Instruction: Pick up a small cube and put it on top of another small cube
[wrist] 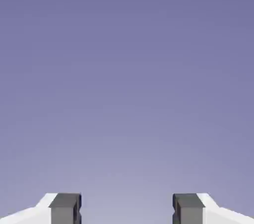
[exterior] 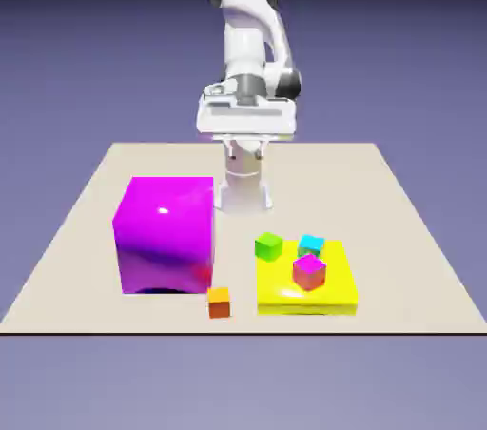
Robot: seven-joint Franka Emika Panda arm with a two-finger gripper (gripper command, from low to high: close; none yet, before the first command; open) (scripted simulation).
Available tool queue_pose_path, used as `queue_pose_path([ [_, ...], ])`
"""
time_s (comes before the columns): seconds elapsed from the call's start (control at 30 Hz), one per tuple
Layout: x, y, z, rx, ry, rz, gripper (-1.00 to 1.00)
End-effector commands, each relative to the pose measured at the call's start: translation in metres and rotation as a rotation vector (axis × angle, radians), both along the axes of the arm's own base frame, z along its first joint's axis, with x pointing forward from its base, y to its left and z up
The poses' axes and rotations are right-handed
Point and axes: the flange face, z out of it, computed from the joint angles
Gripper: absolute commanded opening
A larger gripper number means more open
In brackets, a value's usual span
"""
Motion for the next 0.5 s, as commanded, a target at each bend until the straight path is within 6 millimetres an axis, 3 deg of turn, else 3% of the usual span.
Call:
queue_pose_path([
  [0.0, 0.007, 0.002, -0.009, -0.047, 0.037, 0.050, 0.00],
  [0.23, 0.045, 0.015, -0.085, -0.367, 0.298, 0.421, 0.00],
  [0.47, 0.067, 0.018, -0.171, -0.674, 0.566, 0.827, 0.00],
])
